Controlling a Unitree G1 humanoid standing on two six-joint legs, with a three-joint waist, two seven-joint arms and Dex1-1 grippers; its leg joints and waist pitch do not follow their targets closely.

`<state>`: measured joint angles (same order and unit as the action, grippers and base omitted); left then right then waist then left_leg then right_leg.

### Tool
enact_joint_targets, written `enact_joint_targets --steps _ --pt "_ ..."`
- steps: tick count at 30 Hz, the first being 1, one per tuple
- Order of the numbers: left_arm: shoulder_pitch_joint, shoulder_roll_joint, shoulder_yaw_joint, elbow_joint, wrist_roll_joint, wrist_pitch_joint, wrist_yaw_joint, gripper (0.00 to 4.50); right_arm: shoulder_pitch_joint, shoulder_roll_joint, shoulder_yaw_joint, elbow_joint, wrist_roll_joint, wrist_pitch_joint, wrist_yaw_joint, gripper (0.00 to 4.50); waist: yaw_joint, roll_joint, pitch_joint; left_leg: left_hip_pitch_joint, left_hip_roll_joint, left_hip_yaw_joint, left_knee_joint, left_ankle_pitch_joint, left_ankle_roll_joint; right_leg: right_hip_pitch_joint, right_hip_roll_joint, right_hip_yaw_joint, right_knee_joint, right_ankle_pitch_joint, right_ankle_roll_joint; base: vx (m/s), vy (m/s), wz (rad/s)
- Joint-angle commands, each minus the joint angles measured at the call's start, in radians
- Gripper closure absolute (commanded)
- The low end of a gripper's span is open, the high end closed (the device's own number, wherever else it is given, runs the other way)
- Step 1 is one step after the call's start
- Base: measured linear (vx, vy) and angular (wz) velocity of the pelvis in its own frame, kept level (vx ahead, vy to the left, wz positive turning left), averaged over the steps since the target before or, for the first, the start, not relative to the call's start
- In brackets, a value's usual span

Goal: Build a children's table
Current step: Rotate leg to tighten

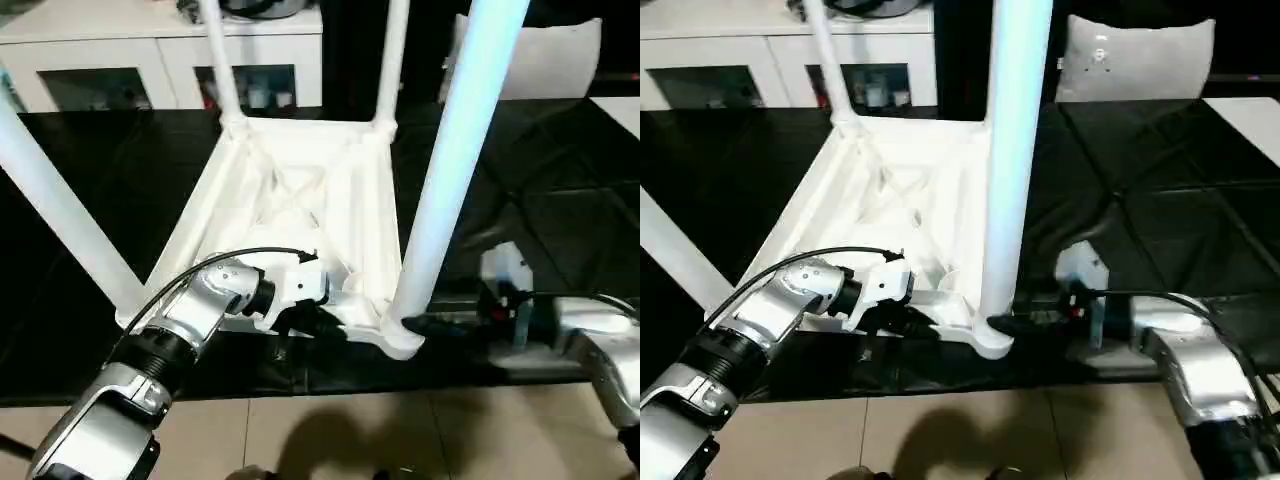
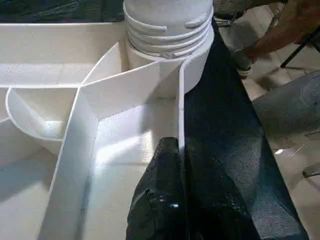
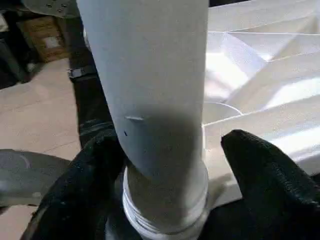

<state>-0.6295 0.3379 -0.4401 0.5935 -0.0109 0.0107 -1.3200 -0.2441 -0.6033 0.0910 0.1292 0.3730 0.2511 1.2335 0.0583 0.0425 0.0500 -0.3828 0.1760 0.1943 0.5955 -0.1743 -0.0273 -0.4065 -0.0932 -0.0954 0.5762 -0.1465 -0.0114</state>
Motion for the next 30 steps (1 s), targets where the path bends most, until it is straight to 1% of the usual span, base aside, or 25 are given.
enact_joint_targets --steps 1,3,4,5,6,9,10,12,13,14,15,16,18,19,20,21,22,23,24,25,26,27,28,29,30 --pt "-0.012 -0.004 0.004 0.003 -0.024 -0.021 -0.028 4.50 -0.022 -0.004 0.010 0.011 0.013 0.009 0.029 1.29 0.008 -0.019 -0.067 0.018 0.057 -0.025 -0.067 -0.265 0.076 0.052 -0.065 0.044 -0.076 -0.377 -0.190 0.000 0.000 0.00" --pt "-0.015 -0.002 0.004 0.011 -0.018 -0.027 -0.031 4.50 -0.037 -0.004 0.018 0.028 0.019 0.021 0.056 1.57 0.011 -0.017 -0.067 0.019 0.058 -0.026 -0.068 -0.273 0.068 0.051 -0.065 0.045 -0.075 -0.382 -0.188 0.000 0.000 0.00" --pt "-0.018 -0.001 0.003 0.017 -0.013 -0.031 -0.033 4.50 -0.045 -0.005 0.022 0.034 0.024 0.031 0.070 1.57 0.010 -0.018 -0.067 0.018 0.056 -0.025 -0.067 -0.274 0.069 0.052 -0.065 0.044 -0.075 -0.383 -0.189 0.000 0.000 0.00" --pt "-0.018 -0.001 0.003 0.020 -0.012 -0.033 -0.034 4.50 -0.048 -0.006 0.023 0.037 0.026 0.034 0.076 1.66 0.012 -0.017 -0.068 0.018 0.058 -0.025 -0.067 -0.271 0.067 0.052 -0.066 0.045 -0.074 -0.379 -0.188 0.000 0.000 0.00" --pt "-0.020 0.000 0.003 0.026 -0.006 -0.036 -0.036 4.50 -0.054 -0.006 0.026 0.042 0.030 0.045 0.091 1.66 0.012 -0.019 -0.068 0.017 0.057 -0.025 -0.066 -0.265 0.068 0.052 -0.065 0.045 -0.072 -0.371 -0.190 0.000 0.000 0.00" --pt "-0.023 0.001 0.003 0.034 -0.002 -0.037 -0.042 4.50 -0.060 -0.010 0.036 0.049 0.035 0.058 0.114 2.02 0.014 -0.019 -0.069 0.015 0.057 -0.025 -0.065 -0.252 0.072 0.054 -0.066 0.044 -0.072 -0.365 -0.190 0.000 0.000 0.00" --pt "-0.024 0.000 0.004 0.036 -0.001 -0.037 -0.042 4.50 -0.060 -0.011 0.038 0.049 0.037 0.062 0.118 2.05 0.014 -0.019 -0.070 0.016 0.057 -0.025 -0.065 -0.251 0.072 0.054 -0.066 0.044 -0.072 -0.366 -0.190 0.000 0.000 0.00" --pt "-0.028 0.000 0.007 0.041 0.001 -0.031 -0.043 4.50 -0.058 -0.015 0.044 0.045 0.040 0.075 0.127 2.21 0.016 -0.018 -0.069 0.018 0.058 -0.025 -0.065 -0.252 0.069 0.052 -0.066 0.045 -0.072 -0.369 -0.190 0.000 0.000 0.00" --pt "-0.028 0.000 0.008 0.042 0.001 -0.028 -0.043 4.50 -0.056 -0.016 0.047 0.042 0.041 0.079 0.129 2.34 0.018 -0.012 -0.070 0.018 0.057 -0.026 -0.066 -0.253 0.067 0.053 -0.066 0.044 -0.071 -0.369 -0.191 0.000 0.000 0.00" --pt "-0.029 0.000 0.011 0.043 0.000 -0.019 -0.041 4.50 -0.053 -0.014 0.046 0.038 0.046 0.088 0.130 2.41 0.017 -0.014 -0.070 0.017 0.057 -0.025 -0.066 -0.254 0.067 0.053 -0.065 0.044 -0.073 -0.369 -0.190 0.000 0.000 0.00" --pt "-0.029 0.000 0.011 0.043 0.000 -0.019 -0.041 4.50 -0.053 -0.014 0.046 0.038 0.046 0.088 0.130 2.44 0.019 -0.016 -0.070 0.018 0.058 -0.025 -0.065 -0.253 0.066 0.053 -0.066 0.045 -0.072 -0.364 -0.192 0.000 0.000 0.00" --pt "-0.031 -0.009 0.023 0.046 -0.007 0.010 -0.028 4.50 -0.045 -0.003 0.036 0.020 0.064 0.116 0.120 2.46 0.019 -0.015 -0.070 0.018 0.058 -0.025 -0.066 -0.252 0.065 0.053 -0.066 0.045 -0.071 -0.358 -0.194 0.000 0.000 0.00" --pt "-0.033 -0.013 0.028 0.046 -0.008 0.025 -0.017 4.50 -0.041 0.005 0.030 0.008 0.075 0.134 0.109 2.50 0.022 -0.016 -0.070 0.018 0.058 -0.024 -0.065 -0.245 0.067 0.054 -0.065 0.045 -0.071 -0.351 -0.195 0.000 0.000 0.00" --pt "-0.035 -0.021 0.034 0.045 -0.007 0.040 0.005 4.50 -0.035 0.019 0.022 -0.004 0.077 0.137 0.082 2.51 0.024 -0.015 -0.069 0.019 0.058 -0.024 -0.066 -0.248 0.066 0.052 -0.065 0.045 -0.073 -0.358 -0.194 0.000 0.000 0.00" --pt "-0.036 -0.030 0.040 0.042 -0.007 0.054 0.027 4.50 -0.031 0.035 0.016 -0.014 0.074 0.137 0.047 2.51 0.025 -0.016 -0.070 0.019 0.058 -0.024 -0.065 -0.251 0.064 0.052 -0.066 0.045 -0.072 -0.365 -0.193 0.000 0.000 0.00" --pt "-0.036 -0.063 0.062 0.027 -0.013 0.097 0.096 4.50 -0.031 0.083 0.017 -0.020 0.006 0.133 -0.101 2.51 0.021 -0.017 -0.067 0.017 0.057 -0.024 -0.067 -0.259 0.058 0.050 -0.068 0.046 -0.076 -0.387 -0.188 0.000 0.000 0.00" --pt "-0.036 -0.076 0.070 0.021 -0.016 0.115 0.120 4.50 -0.036 0.105 0.017 -0.017 -0.023 0.136 -0.165 2.51 0.016 -0.019 -0.065 0.017 0.053 -0.029 -0.070 -0.271 0.039 0.051 -0.067 0.042 -0.077 -0.430 -0.171 0.000 0.000 0.00" --pt "-0.036 -0.089 0.077 0.014 -0.020 0.131 0.143 4.50 -0.042 0.129 0.011 -0.013 -0.037 0.148 -0.221 2.51 0.012 -0.019 -0.063 0.019 0.050 -0.029 -0.070 -0.286 0.032 0.049 -0.067 0.039 -0.082 -0.465 -0.159 0.000 0.000 0.00" --pt "-0.037 -0.106 0.084 0.007 -0.022 0.147 0.172 4.50 -0.047 0.157 0.003 -0.011 -0.047 0.160 -0.278 2.53 0.001 -0.018 -0.061 0.021 0.045 -0.032 -0.068 -0.309 0.022 0.047 -0.068 0.034 -0.090 -0.528 -0.135 0.000 0.000 0.00" --pt "-0.038 -0.123 0.092 0.002 -0.023 0.164 0.203 4.50 -0.052 0.184 -0.005 -0.011 -0.056 0.172 -0.332 2.54 -0.012 -0.019 -0.058 0.018 0.044 -0.035 -0.069 -0.327 0.016 0.048 -0.066 0.030 -0.096 -0.573 -0.112 0.000 0.000 0.00" --pt "-0.043 -0.140 0.098 0.005 -0.022 0.174 0.234 4.50 -0.057 0.204 -0.009 -0.011 -0.065 0.186 -0.374 2.55 -0.017 -0.018 -0.059 0.022 0.043 -0.035 -0.068 -0.338 0.014 0.045 -0.064 0.028 -0.100 -0.587 -0.103 0.000 0.000 0.00" --pt "-0.048 -0.155 0.103 0.010 -0.019 0.181 0.261 4.50 -0.061 0.221 -0.012 -0.012 -0.074 0.200 -0.410 2.55 -0.027 -0.020 -0.057 0.025 0.039 -0.035 -0.065 -0.355 0.015 0.041 -0.063 0.026 -0.107 -0.615 -0.089 0.000 0.000 0.00" --pt "-0.055 -0.175 0.110 0.019 -0.015 0.188 0.295 4.50 -0.066 0.242 -0.017 -0.013 -0.085 0.215 -0.455 2.55 -0.029 -0.020 -0.057 0.031 0.035 -0.033 -0.060 -0.364 0.019 0.035 -0.062 0.023 -0.115 -0.647 -0.074 0.000 0.000 0.00" --pt "-0.061 -0.193 0.116 0.029 -0.014 0.194 0.324 4.50 -0.071 0.260 -0.022 -0.014 -0.094 0.228 -0.492 2.55 -0.031 -0.021 -0.056 0.033 0.032 -0.032 -0.057 -0.364 0.021 0.032 -0.061 0.022 -0.119 -0.663 -0.066 0.000 0.000 0.00" --pt "-0.071 -0.217 0.126 0.044 -0.013 0.201 0.364 4.50 -0.079 0.285 -0.031 -0.014 -0.108 0.248 -0.548 2.55 -0.032 -0.021 -0.057 0.032 0.028 -0.031 -0.055 -0.356 0.025 0.031 -0.060 0.020 -0.123 -0.680 -0.051 0.000 0.000 0.00"
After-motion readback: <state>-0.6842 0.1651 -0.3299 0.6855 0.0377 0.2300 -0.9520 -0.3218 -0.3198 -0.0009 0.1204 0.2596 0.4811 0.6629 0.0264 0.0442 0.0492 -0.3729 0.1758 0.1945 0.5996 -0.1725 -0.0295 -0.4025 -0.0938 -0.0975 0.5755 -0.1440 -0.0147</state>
